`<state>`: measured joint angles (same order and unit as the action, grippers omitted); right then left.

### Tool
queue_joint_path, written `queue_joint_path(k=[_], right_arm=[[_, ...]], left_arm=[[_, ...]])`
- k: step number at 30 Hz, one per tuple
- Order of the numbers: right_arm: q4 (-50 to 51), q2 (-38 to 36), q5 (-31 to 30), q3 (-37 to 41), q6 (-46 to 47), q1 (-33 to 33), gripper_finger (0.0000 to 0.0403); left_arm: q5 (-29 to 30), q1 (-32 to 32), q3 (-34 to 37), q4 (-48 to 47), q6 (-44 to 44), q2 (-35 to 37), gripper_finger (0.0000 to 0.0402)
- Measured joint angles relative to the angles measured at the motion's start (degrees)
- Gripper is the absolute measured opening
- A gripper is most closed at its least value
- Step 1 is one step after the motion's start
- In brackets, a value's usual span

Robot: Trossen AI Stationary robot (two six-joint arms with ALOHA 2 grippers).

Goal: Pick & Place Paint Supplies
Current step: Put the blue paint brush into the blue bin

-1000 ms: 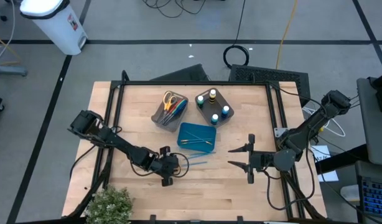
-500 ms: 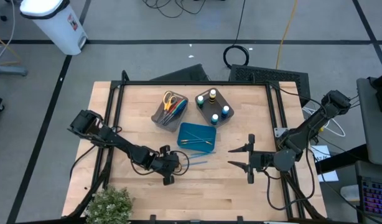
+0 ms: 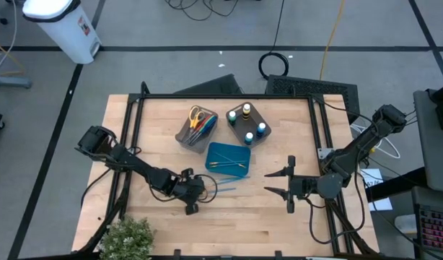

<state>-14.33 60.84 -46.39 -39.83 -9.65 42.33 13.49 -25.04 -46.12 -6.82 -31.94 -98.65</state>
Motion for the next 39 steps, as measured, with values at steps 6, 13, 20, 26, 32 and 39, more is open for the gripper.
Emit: queue_joint_path(k=[6, 13, 20, 26, 32, 39], right_arm=[[0.0, 0.0, 0.0, 0.0, 0.0, 0.0, 0.0171], [-0.1, 0.0, 0.0, 0.0, 0.0, 0.0, 0.0171], [-0.4, 0.0, 0.0, 0.0, 0.0, 0.0, 0.0171], [-0.4, 0.0, 0.0, 0.0, 0.0, 0.0, 0.0171], [-0.4, 0.0, 0.0, 0.0, 0.0, 0.0, 0.0171], [-0.4, 0.0, 0.0, 0.0, 0.0, 0.0, 0.0171]], left_arm=[[5.1, -1.6, -0.1, 0.5, 1.2, 3.7, 0.0003], [7.4, -2.5, -2.2, 0.7, 4.2, 3.8, 0.0002], [8.7, -2.3, -6.7, 0.1, 10.7, 3.8, 0.0002], [10.4, -1.6, -11.6, -1.7, 15.5, 3.9, 0.0003], [10.6, -0.4, -14.9, -3.0, 20.0, 3.9, 0.0003], [10.6, 3.3, -17.0, -5.6, 22.8, 3.9, 0.0003]])
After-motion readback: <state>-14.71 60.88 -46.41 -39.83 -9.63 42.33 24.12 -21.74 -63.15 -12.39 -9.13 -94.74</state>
